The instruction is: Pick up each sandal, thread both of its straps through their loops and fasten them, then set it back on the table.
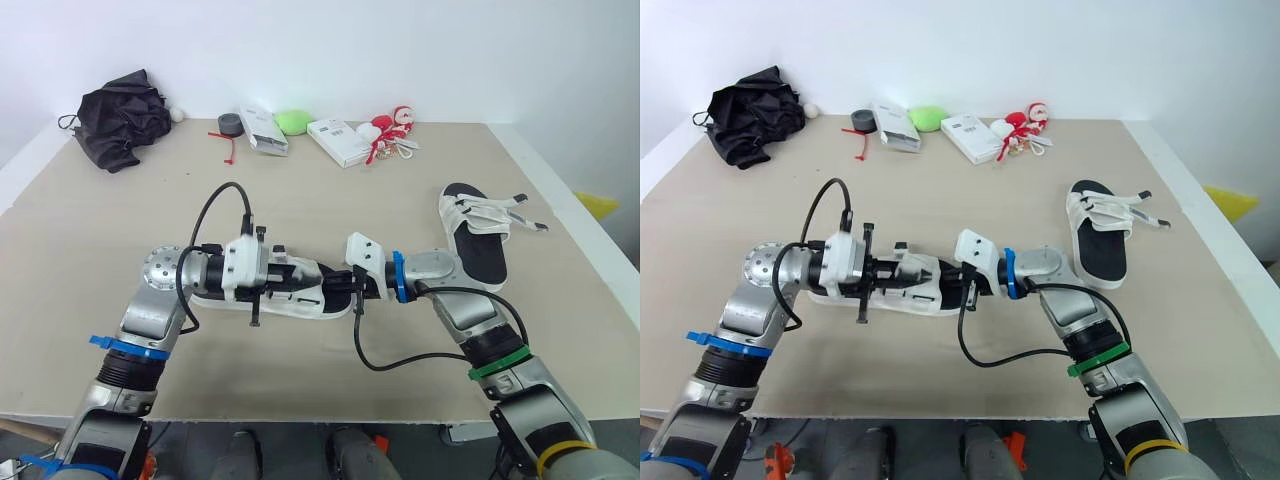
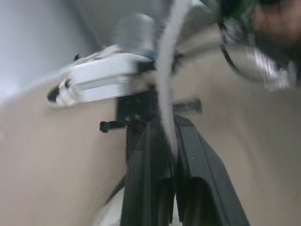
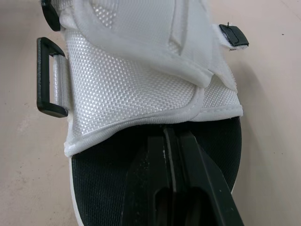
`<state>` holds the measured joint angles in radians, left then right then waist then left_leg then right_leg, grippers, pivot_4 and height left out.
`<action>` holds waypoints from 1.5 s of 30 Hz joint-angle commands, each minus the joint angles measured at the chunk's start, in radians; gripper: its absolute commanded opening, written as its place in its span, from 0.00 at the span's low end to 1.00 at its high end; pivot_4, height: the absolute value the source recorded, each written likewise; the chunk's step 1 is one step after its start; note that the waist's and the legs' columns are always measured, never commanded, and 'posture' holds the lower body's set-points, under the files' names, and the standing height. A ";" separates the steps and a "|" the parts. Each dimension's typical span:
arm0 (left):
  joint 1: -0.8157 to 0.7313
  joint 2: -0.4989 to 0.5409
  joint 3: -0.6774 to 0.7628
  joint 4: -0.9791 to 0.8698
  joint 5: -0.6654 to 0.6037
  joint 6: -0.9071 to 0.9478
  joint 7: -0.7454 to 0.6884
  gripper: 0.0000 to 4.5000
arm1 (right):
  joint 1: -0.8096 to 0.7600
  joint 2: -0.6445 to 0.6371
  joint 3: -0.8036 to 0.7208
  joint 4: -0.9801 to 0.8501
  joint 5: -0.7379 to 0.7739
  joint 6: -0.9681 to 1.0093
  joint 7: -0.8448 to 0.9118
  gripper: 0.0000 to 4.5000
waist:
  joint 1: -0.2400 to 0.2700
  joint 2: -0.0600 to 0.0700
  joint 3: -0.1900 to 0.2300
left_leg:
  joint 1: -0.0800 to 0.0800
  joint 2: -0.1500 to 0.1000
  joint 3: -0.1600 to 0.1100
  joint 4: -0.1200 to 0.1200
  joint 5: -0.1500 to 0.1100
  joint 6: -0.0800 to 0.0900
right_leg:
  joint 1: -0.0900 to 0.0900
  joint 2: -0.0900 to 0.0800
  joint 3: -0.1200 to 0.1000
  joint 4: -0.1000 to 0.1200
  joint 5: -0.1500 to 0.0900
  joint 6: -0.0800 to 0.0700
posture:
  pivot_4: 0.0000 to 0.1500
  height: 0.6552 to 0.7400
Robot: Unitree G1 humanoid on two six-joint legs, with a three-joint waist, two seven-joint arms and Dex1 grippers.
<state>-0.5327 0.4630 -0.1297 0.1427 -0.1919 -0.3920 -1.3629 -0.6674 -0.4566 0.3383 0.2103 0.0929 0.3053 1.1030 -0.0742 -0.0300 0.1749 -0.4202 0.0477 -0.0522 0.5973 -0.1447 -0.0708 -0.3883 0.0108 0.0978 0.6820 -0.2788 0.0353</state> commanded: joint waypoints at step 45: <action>0.198 0.152 -0.122 -0.406 -0.463 1.206 0.299 0.86 | 0.016 -0.005 0.071 0.055 -0.046 0.024 0.055 0.00 | -0.003 -0.002 0.000 | 0.000 0.003 -0.001 -0.001 -0.003 0.004 | -0.002 0.003 -0.002 0.001 -0.003 -0.004 | 1.00 0.98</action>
<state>-0.2983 0.6573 -0.2373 -0.2714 -0.6480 0.8241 -1.0676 -0.6918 -0.4512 0.3500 0.2384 0.0923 0.2880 1.1369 -0.0777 -0.0316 0.1751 -0.4204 0.0509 -0.0539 0.5965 -0.1482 -0.0668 -0.3898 0.0139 0.0952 0.6831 -0.2822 0.0312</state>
